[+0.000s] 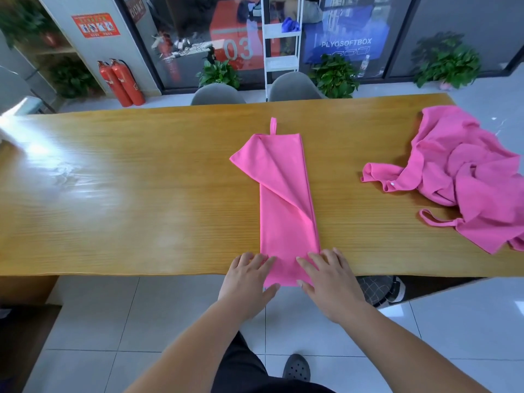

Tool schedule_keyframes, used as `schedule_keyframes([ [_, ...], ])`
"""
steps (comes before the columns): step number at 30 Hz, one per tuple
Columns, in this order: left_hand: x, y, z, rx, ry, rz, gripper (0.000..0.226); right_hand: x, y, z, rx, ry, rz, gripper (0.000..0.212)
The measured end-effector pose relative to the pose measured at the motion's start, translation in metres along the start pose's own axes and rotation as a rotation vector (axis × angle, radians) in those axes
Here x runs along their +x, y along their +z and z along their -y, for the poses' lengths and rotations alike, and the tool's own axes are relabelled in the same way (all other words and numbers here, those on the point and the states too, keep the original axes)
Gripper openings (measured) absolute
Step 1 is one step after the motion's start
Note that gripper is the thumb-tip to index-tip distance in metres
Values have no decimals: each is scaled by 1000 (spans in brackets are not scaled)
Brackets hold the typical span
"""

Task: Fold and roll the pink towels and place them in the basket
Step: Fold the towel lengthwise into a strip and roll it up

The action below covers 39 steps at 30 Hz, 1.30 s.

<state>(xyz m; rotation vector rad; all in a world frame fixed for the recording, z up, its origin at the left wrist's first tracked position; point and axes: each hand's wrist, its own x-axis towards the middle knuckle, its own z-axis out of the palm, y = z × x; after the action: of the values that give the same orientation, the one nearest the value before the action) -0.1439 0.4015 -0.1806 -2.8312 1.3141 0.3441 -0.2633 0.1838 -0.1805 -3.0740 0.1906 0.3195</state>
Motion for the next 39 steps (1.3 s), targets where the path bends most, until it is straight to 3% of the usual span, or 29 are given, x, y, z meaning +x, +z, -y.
schedule_keyframes([
  [2,3,-5,-1,14,31,-50,68,2,-5,1,-2,-32,-18,64],
  [7,20,-13,-2,-89,-50,25,69,4,1,0,22,-6,-2,69],
  [15,36,-4,21,-169,-7,-108,50,30,-12,3,28,-5,-82,55],
  [19,61,-6,36,-258,-80,-104,54,67,-26,2,21,-14,-123,51],
  [25,104,-24,78,-361,-203,-76,61,139,-68,8,112,-24,42,56],
  [30,128,-37,108,-385,-239,-29,64,179,-82,14,16,-26,150,64],
  [39,147,-38,132,-410,-173,-9,63,203,-77,19,25,-23,140,67],
])
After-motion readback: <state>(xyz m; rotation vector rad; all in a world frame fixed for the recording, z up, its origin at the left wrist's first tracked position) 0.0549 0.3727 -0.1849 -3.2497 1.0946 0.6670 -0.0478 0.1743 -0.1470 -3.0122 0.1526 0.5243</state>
